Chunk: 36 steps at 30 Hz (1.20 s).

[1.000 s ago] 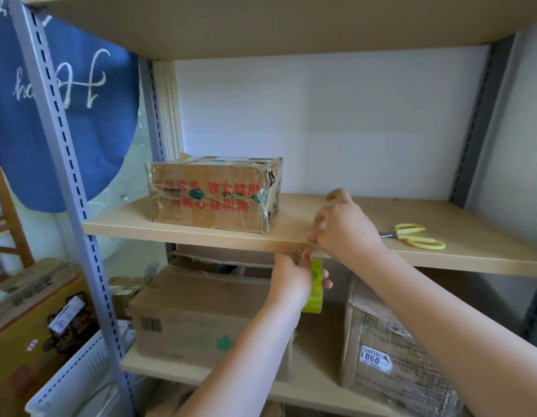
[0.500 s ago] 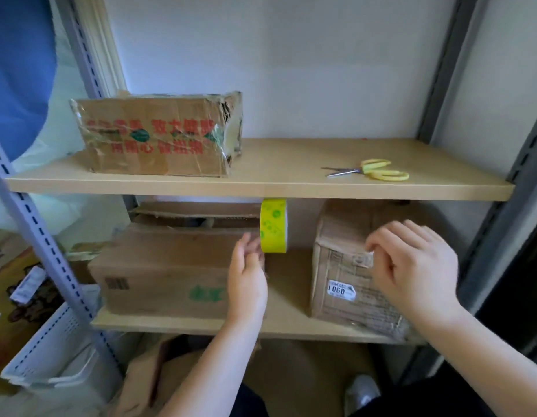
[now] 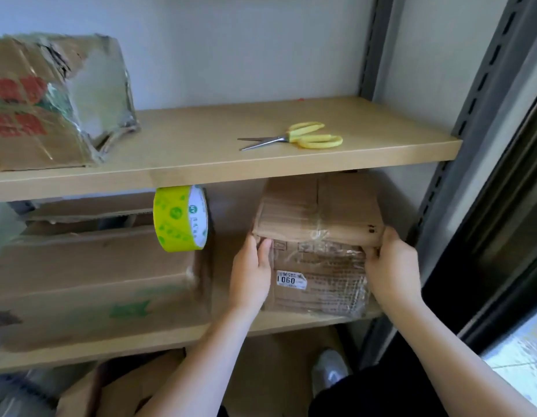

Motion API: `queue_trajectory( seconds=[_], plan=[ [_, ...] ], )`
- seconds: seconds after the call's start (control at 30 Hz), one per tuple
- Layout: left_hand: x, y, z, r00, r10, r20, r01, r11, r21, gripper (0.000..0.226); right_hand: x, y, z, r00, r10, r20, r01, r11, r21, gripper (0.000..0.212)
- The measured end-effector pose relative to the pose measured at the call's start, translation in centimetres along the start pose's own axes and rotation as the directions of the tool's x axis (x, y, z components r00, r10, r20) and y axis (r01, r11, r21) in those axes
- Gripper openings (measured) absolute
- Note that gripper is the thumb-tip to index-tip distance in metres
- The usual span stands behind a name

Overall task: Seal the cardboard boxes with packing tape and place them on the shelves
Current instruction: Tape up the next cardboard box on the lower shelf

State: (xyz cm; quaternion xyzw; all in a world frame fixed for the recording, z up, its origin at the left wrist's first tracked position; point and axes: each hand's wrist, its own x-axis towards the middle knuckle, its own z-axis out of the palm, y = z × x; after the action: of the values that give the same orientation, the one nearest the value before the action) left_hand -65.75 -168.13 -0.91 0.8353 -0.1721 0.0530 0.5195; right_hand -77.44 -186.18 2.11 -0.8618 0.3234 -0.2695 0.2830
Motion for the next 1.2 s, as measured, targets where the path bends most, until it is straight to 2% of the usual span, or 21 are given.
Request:
queue_trajectory(
  seconds=[0.03,0.07,0.1,0.17,0.23,0.27,0.3,0.37,0.43,0.53,0.73,0.87,0.97,1.03,1.1,1.17,1.2],
  plan=[
    [-0.2,-0.2,0.1,0.999,0.0,-0.04,0.0,1.0,0.001,0.019,0.0,0.2,0.0,1.0,-0.019,-0.013,0.019,0.999,-0.026,0.031],
    [-0.2,-0.3,0.1,0.998,0.007,-0.06,-0.006,1.0,0.014,0.021,0.1,0.3,0.0,0.999,-0.046,-0.004,0.046,0.998,-0.041,0.033],
    [0.0,-0.4,0.0,0.999,0.019,-0.047,-0.017,0.999,0.034,0.022,0.0,0.6,-0.2,0.997,-0.069,0.034,0.07,0.997,-0.033,0.045],
    [0.4,-0.7,-0.7,0.998,0.032,0.045,-0.035,0.998,0.057,0.03,-0.2,1.3,-0.6,0.983,-0.065,0.174,0.057,0.997,0.049,0.085],
    [0.5,-0.6,-1.9,0.981,0.079,0.178,-0.074,0.997,-0.035,0.079,-0.2,1.9,-0.7,0.952,-0.059,0.301,0.017,0.99,0.142,0.12],
    [0.6,-0.5,-2.3,0.967,0.122,0.223,-0.11,0.992,-0.063,0.095,-0.1,2.1,-0.8,0.947,-0.066,0.313,0.017,0.987,0.158,0.126],
    [0.7,-0.3,-2.6,0.952,0.167,0.255,-0.157,0.986,-0.062,0.1,0.0,2.3,-0.9,0.953,-0.082,0.291,0.036,0.986,0.162,0.127],
    [1.5,-0.2,-2.8,0.938,0.237,0.254,-0.251,0.968,0.025,0.084,0.5,2.8,-0.8,0.966,-0.139,0.216,0.109,0.983,0.145,0.116],
    [2.0,-0.2,-2.4,0.938,0.29,0.189,-0.314,0.943,0.11,0.061,1.1,3.2,-0.8,0.972,-0.182,0.151,0.161,0.977,0.138,0.093],
    [1.8,-0.5,-1.4,0.939,0.323,0.115,-0.334,0.938,0.096,0.052,1.3,3.1,-0.2,0.977,-0.187,0.099,0.171,0.974,0.149,0.068],
    [1.2,-0.9,-1.5,0.949,0.305,0.08,-0.309,0.95,0.049,0.046,1.1,3.5,0.4,0.977,-0.197,0.08,0.185,0.973,0.137,0.062],
    [1.6,-0.6,-1.5,0.945,0.314,0.09,-0.322,0.942,0.098,0.046,1.1,3.4,0.7,0.979,-0.199,0.052,0.192,0.974,0.117,0.063],
    [1.5,-0.8,-2.0,0.936,0.324,0.134,-0.34,0.933,0.119,0.05,1.0,3.9,0.0,0.968,-0.208,0.142,0.182,0.967,0.178,0.068],
    [1.1,-0.6,-2.3,0.941,0.279,0.19,-0.295,0.953,0.061,0.06,0.7,3.7,-0.8,0.963,-0.164,0.213,0.087,0.94,0.33,0.073],
    [1.0,-0.3,-2.1,0.956,0.21,0.206,-0.194,0.976,-0.099,0.078,0.7,3.4,-1.0,0.973,-0.068,0.219,-0.044,0.881,0.471,0.073],
    [1.3,-1.3,-1.3,0.976,0.051,0.211,0.013,0.957,-0.291,0.094,1.2,3.6,-0.4,0.96,-0.003,0.281,-0.14,0.862,0.486,0.081],
    [1.3,-1.9,-0.9,0.967,-0.052,0.25,0.129,0.944,-0.303,0.095,1.3,3.9,0.2,0.938,-0.019,0.346,-0.149,0.878,0.454,0.09]
  ],
)
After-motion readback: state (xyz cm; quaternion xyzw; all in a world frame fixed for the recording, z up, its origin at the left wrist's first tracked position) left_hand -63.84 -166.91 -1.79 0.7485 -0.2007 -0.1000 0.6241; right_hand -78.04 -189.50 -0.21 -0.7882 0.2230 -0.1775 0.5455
